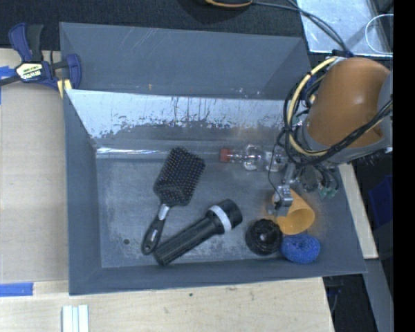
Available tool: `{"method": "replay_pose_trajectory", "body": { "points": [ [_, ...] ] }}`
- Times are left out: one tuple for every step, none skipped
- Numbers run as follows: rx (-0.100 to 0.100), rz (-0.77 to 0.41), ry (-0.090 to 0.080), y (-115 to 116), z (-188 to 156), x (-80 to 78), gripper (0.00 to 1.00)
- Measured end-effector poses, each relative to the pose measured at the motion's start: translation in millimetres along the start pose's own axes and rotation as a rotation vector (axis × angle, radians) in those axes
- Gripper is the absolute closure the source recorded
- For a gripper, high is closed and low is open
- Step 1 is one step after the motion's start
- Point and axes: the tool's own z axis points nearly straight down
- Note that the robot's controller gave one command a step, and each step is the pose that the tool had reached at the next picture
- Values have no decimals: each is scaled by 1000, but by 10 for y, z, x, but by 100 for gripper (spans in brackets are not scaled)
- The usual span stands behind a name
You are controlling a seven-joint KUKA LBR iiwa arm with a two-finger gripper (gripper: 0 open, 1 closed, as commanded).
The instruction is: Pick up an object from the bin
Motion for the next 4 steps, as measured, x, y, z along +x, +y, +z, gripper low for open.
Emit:
{"method": "replay_pose_trajectory", "body": {
  "points": [
    [1,-2,-8,3,-49,-16,0],
    [1,-235,-5,631,862,217,0],
    [2,-151,-10,-529,458,432,0],
    [2,-359,-7,642,623,395,0]
  ]
}}
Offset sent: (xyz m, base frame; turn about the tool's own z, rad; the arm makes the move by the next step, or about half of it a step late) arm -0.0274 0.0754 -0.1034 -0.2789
